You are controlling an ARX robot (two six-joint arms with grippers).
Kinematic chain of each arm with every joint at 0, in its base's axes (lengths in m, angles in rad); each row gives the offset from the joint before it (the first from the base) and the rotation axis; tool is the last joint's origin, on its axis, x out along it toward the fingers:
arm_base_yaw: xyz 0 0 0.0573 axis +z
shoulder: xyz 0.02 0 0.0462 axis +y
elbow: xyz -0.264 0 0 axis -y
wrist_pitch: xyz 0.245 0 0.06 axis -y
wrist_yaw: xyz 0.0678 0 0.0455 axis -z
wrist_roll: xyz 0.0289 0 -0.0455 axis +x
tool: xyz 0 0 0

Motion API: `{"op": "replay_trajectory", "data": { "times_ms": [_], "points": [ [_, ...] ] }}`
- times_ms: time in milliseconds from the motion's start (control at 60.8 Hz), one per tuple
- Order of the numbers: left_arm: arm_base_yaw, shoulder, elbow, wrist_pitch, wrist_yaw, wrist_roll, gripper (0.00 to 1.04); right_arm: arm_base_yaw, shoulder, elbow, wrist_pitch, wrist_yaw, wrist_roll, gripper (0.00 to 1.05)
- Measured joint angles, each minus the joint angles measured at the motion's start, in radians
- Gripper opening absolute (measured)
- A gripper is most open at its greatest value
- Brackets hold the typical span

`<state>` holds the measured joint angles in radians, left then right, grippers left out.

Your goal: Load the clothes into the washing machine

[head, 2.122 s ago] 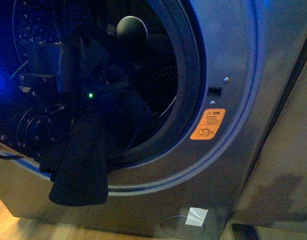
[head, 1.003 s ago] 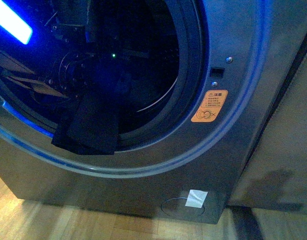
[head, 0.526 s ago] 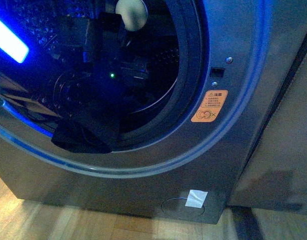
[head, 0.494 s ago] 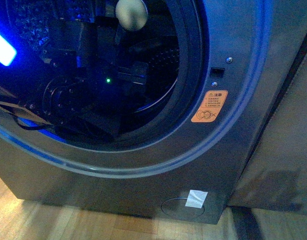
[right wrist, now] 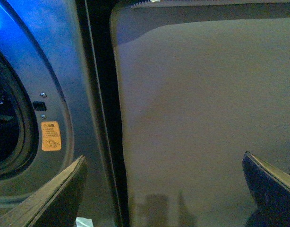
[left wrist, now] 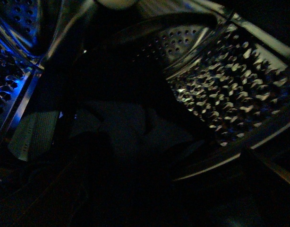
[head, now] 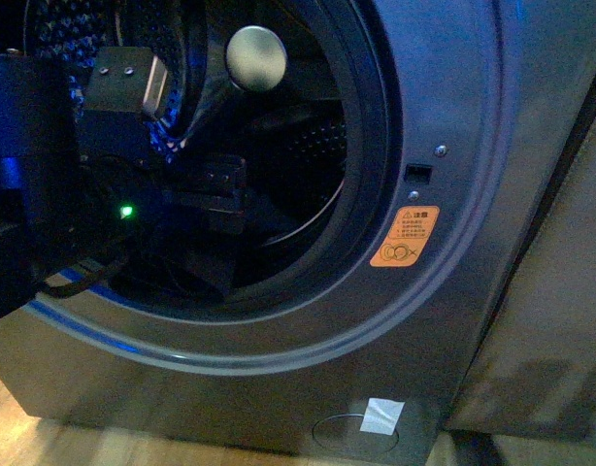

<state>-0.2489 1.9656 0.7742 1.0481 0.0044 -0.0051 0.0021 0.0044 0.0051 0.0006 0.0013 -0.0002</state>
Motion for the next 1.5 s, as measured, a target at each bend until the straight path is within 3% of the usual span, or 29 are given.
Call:
{"op": "replay_trajectory", "data": {
  "times_ms": [313, 362, 444, 806, 1102, 1201, 1497],
  "points": [
    [-0.051, -0.399, -0.352, 0.031, 0.025, -0.017, 0.98, 0.000, 0.000, 0.000, 0.000, 0.000, 0.000, 0.97],
    [-0.077, -0.452, -0.420, 0.091, -0.142, -0.010, 0.89, 0.000, 0.000, 0.000, 0.000, 0.000, 0.000, 0.97],
    [-0.064, -0.510, -0.489, 0.110, -0.270, -0.005, 0.75, 0.000, 0.000, 0.000, 0.000, 0.000, 0.000, 0.97],
    [0.085, -0.850, -0.679, -0.042, -0.163, -0.003, 0.03, 0.000, 0.000, 0.000, 0.000, -0.001, 0.000, 0.97],
    [0.151, -1.106, -0.741, -0.233, -0.099, -0.003, 0.04, 0.000, 0.000, 0.000, 0.000, -0.001, 0.000, 0.97],
    [0.229, -1.207, -0.755, -0.319, -0.010, -0.002, 0.04, 0.000, 0.000, 0.000, 0.000, -0.001, 0.000, 0.97],
    [0.246, -1.419, -0.756, -0.508, -0.005, -0.002, 0.04, 0.000, 0.000, 0.000, 0.000, -0.002, 0.000, 0.97]
  ]
}}
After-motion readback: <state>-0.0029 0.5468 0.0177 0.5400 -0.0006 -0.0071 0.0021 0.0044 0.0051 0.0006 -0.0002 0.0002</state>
